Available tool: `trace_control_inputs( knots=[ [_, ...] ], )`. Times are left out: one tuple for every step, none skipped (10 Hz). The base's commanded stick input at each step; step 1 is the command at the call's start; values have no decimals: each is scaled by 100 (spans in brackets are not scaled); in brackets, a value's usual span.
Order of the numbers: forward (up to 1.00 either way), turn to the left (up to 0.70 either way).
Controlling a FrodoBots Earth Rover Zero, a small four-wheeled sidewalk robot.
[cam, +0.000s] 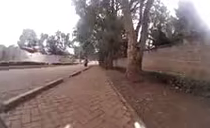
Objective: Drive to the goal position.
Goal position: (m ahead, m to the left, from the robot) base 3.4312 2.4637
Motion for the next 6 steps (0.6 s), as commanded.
trace_control_inputs(
  knots=[
    [50, 50],
    [50, 50],
    [50, 50],
    [50, 50],
    [50, 46],
    [50, 40]
  ],
)
